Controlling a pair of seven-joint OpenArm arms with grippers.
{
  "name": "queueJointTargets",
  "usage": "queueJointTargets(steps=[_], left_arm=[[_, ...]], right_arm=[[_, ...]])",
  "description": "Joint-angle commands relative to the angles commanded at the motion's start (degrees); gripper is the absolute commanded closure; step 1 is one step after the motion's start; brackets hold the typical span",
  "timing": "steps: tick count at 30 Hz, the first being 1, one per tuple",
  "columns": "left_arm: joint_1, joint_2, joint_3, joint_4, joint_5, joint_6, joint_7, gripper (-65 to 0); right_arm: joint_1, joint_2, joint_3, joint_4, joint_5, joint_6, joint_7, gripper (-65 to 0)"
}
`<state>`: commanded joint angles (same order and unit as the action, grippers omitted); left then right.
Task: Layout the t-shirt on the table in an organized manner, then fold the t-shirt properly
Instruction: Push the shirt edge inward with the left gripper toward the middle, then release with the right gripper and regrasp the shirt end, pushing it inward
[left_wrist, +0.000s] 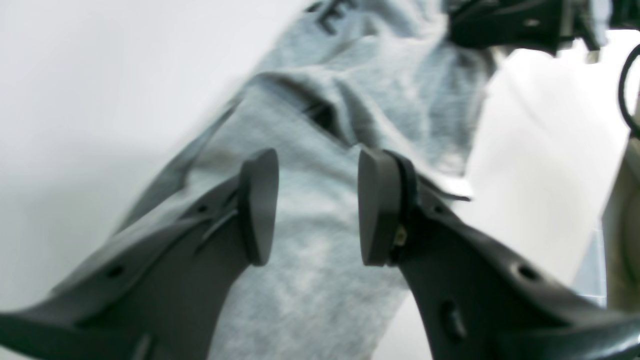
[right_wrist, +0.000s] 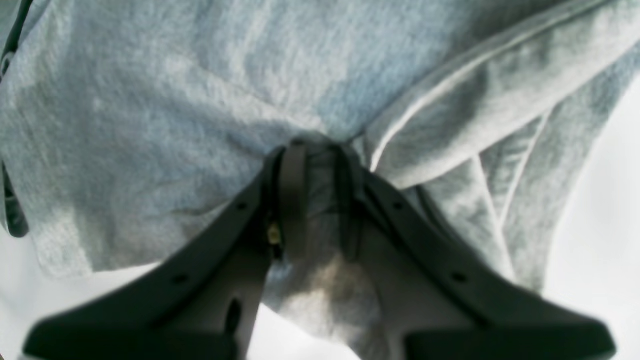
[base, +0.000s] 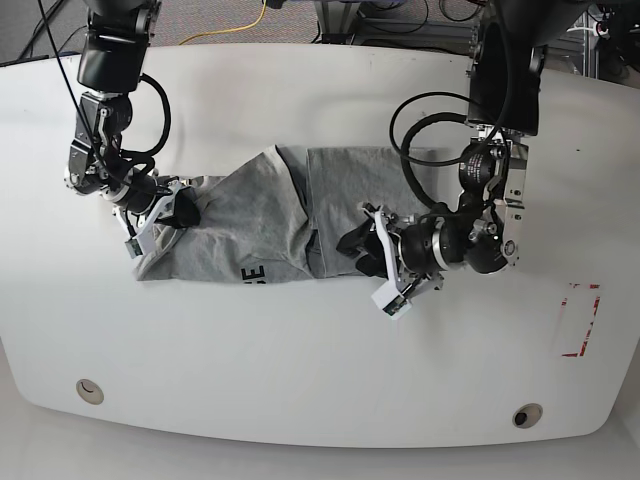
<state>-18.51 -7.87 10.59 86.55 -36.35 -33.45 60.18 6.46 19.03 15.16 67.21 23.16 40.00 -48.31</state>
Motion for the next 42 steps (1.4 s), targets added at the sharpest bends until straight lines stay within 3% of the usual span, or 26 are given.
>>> queueJointTargets(steps=[7,11,15,25,30,34,38,42], left_arm=[[2.55,-1.67,-0.18,-0.18,9.67,0.00,-3.87,-24.0],[3.43,-2.29,0.18,-2.90,14.86,-0.35,-5.89,-15.1],[3.34,-2.46,-0.09,-7.74,15.56,-0.35,-5.89,-8.5],[4.31,-4.13,-0.18,-13.10,15.82,-0.35,-7.38,-8.2],[4.84,-5.10,0.09,-13.89,15.82,-0.35,-7.38,-8.2],[5.19,-5.19,0.18,-13.89,15.82,-0.35,-7.38,-8.2],[5.27,-5.19,0.18,-13.89,15.82,-0.35,-7.38,-8.2],[5.27,-5.27,0.18,-13.63,15.82,-0.35,-7.38,-8.2]], right_arm=[[0.09,0.00,0.00,0.00,0.00,0.00,0.00,-10.9],[0.18,0.00,0.00,0.00,0.00,0.00,0.00,-10.9],[0.70,-0.09,0.00,0.00,0.00,0.00,0.00,-10.9],[2.02,-0.09,0.35,6.33,1.76,0.00,-1.32,-12.8],[3.16,0.00,7.47,14.33,8.44,0.00,-9.85,-27.9],[6.15,-0.09,14.86,21.54,13.27,0.00,-18.02,-47.9],[8.00,0.35,19.69,23.30,16.18,0.00,-20.04,-63.7],[9.49,2.64,21.63,19.69,16.62,0.00,-20.04,-65.0]])
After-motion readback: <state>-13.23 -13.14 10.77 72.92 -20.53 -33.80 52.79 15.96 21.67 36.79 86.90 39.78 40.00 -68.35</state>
